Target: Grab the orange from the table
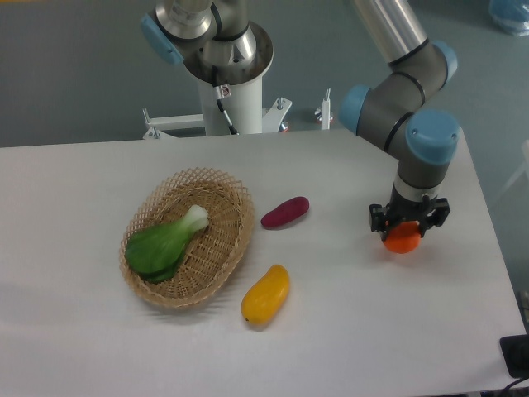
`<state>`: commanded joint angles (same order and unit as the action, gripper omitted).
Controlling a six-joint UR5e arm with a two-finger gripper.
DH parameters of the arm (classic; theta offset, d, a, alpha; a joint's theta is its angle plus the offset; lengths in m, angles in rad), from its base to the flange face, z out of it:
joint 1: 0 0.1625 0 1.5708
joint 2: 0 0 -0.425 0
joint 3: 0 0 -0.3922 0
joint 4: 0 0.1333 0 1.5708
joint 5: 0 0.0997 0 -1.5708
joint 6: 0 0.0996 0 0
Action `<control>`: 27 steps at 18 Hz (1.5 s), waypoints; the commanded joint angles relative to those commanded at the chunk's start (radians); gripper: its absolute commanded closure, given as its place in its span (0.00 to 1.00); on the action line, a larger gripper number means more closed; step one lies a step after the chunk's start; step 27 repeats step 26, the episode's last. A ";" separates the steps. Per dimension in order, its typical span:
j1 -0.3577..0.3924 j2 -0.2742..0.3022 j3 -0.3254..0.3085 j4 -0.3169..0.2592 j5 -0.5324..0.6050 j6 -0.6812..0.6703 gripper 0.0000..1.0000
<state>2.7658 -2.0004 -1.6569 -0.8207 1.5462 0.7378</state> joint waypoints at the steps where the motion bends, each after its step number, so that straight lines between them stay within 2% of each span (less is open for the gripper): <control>1: -0.002 0.009 0.029 -0.002 -0.006 0.000 0.34; 6: -0.046 0.043 0.129 -0.003 -0.031 0.021 0.34; 9: -0.073 0.069 0.146 -0.003 -0.034 0.025 0.34; 15: -0.086 0.092 0.149 -0.003 -0.034 0.028 0.34; 27: -0.092 0.094 0.141 -0.003 -0.038 0.038 0.34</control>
